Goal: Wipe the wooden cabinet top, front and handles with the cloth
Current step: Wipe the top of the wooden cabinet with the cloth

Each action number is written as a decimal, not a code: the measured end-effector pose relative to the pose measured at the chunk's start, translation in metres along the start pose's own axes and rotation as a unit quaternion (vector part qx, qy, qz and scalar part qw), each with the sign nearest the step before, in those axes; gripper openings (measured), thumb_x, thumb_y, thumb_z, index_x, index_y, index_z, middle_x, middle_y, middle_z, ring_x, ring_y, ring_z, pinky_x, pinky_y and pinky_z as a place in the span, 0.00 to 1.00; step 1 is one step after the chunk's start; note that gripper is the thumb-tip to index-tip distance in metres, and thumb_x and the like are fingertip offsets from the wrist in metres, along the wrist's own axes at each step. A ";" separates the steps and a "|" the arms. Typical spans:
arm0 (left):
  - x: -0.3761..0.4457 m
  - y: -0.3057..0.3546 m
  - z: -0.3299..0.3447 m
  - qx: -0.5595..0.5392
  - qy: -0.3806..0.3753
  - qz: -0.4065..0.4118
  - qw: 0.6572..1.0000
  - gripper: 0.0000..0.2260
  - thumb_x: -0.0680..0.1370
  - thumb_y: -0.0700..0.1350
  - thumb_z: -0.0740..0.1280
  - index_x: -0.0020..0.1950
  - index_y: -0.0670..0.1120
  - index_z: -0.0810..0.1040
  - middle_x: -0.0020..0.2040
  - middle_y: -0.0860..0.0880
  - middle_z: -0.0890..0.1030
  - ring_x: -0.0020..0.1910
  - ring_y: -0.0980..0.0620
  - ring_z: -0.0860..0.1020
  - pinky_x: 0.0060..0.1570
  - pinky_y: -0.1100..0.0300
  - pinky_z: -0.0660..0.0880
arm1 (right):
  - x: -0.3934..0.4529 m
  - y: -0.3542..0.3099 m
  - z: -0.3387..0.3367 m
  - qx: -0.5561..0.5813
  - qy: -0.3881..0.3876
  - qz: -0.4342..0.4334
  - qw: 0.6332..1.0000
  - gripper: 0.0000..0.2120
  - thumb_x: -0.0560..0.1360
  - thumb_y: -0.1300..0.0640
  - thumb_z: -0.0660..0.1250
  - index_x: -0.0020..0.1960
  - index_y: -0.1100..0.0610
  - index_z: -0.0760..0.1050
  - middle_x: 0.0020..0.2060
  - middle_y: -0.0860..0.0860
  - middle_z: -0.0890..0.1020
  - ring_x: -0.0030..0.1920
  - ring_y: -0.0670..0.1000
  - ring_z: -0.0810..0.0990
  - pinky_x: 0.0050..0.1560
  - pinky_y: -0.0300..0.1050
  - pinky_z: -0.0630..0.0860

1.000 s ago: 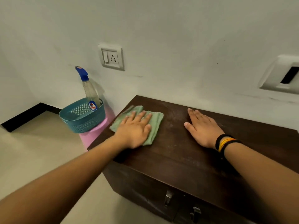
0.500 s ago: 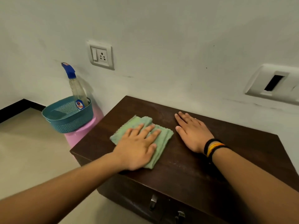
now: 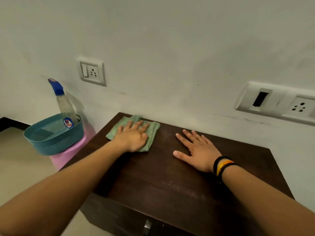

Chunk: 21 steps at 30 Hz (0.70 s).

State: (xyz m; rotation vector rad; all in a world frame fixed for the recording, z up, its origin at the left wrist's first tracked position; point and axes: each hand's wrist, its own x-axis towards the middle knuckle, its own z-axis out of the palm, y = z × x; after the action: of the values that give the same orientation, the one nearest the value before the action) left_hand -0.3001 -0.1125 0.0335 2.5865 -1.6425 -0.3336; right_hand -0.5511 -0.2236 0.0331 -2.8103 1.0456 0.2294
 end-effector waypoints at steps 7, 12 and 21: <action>-0.018 0.058 0.022 0.014 0.012 0.108 0.994 0.25 0.84 0.59 0.45 0.81 0.61 0.47 0.83 0.54 0.47 0.82 0.45 0.44 0.77 0.37 0.45 | -0.002 0.009 -0.001 0.009 0.002 0.004 1.000 0.47 0.65 0.16 0.40 0.79 0.35 0.40 0.81 0.43 0.43 0.81 0.49 0.41 0.79 0.53 0.41; -0.007 0.016 0.011 0.004 0.032 -0.048 0.998 0.26 0.84 0.58 0.45 0.82 0.57 0.48 0.84 0.51 0.47 0.82 0.41 0.45 0.77 0.36 0.45 | -0.014 0.023 -0.003 0.014 -0.008 0.015 1.000 0.48 0.65 0.16 0.40 0.79 0.36 0.39 0.81 0.44 0.43 0.81 0.49 0.41 0.79 0.53 0.41; 0.022 0.037 0.003 -0.001 0.011 -0.011 1.000 0.26 0.83 0.59 0.44 0.82 0.58 0.48 0.84 0.52 0.47 0.82 0.42 0.47 0.77 0.36 0.46 | -0.010 0.028 -0.002 0.010 0.002 0.006 1.000 0.53 0.62 0.15 0.40 0.80 0.40 0.39 0.81 0.45 0.43 0.81 0.49 0.41 0.79 0.53 0.41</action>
State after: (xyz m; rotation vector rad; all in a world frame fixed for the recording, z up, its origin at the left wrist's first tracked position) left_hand -0.3247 -0.1481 0.0332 2.5980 -1.6065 -0.3060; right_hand -0.5764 -0.2387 0.0351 -2.7886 1.0595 0.2123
